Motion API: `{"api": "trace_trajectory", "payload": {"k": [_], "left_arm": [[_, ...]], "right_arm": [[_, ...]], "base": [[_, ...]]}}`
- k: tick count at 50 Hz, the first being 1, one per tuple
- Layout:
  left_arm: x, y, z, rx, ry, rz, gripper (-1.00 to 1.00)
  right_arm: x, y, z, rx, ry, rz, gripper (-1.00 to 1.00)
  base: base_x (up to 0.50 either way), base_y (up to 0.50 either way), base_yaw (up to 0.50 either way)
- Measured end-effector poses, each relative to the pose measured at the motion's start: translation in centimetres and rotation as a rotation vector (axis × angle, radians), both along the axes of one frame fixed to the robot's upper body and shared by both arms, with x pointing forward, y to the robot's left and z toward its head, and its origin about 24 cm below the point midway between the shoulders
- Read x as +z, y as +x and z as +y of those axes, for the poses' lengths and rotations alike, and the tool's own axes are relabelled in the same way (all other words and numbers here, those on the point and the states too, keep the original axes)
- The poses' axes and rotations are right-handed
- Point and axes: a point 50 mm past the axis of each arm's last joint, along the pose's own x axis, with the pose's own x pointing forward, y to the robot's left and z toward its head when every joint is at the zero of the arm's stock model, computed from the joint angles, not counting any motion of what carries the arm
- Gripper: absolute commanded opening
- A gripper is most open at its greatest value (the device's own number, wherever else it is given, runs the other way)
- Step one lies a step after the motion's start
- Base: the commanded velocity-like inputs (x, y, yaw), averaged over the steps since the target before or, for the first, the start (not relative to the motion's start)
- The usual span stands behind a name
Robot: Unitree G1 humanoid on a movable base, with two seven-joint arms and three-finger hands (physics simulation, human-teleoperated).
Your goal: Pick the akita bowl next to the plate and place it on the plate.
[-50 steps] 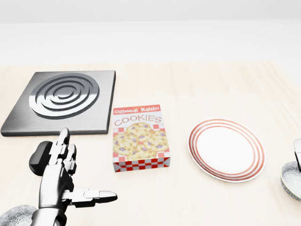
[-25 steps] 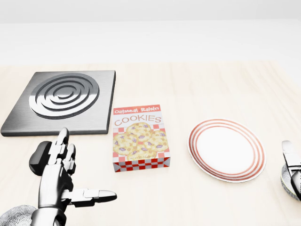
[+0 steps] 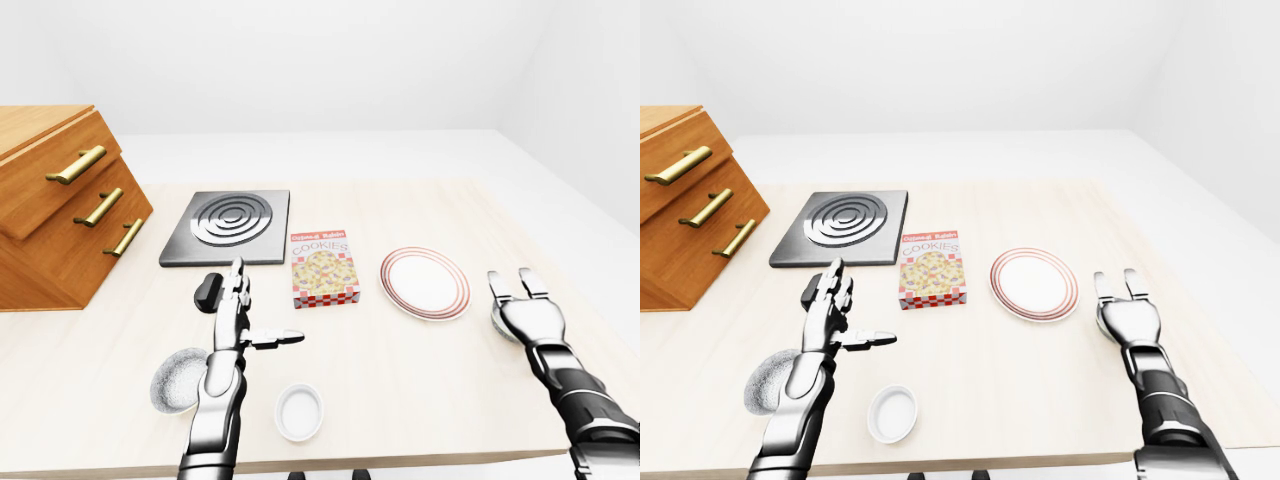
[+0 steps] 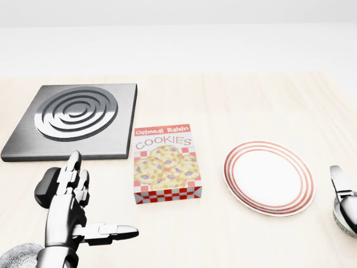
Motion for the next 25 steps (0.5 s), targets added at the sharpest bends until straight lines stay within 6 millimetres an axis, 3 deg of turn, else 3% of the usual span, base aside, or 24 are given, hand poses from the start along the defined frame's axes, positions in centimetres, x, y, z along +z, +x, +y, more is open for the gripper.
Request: {"api": "trace_trajectory", "payload": {"k": [11, 12, 13, 25], "left_arm": [[0.2, -0.1, 0.0, 0.002, 0.003, -0.007, 1.0], [0.2, -0.1, 0.0, 0.003, 0.003, -0.008, 1.0], [0.2, -0.1, 0.0, 0.003, 0.003, -0.008, 1.0], [0.2, -0.1, 0.1, 0.004, 0.004, -0.013, 1.0]], "right_arm": [[-0.1, 0.4, 0.1, 0.005, -0.011, 0.036, 1.0], [-0.1, 0.4, 0.1, 0.004, -0.01, 0.038, 0.12], [-0.1, 0.5, 0.1, 0.002, -0.009, 0.04, -0.96], [-0.7, 1.3, 1.5, 0.042, -0.012, 0.079, -1.0]], "base": [[0.0, 0.0, 0.0], [0.0, 0.0, 0.0], [0.0, 0.0, 0.0], [0.0, 0.0, 0.0]]}}
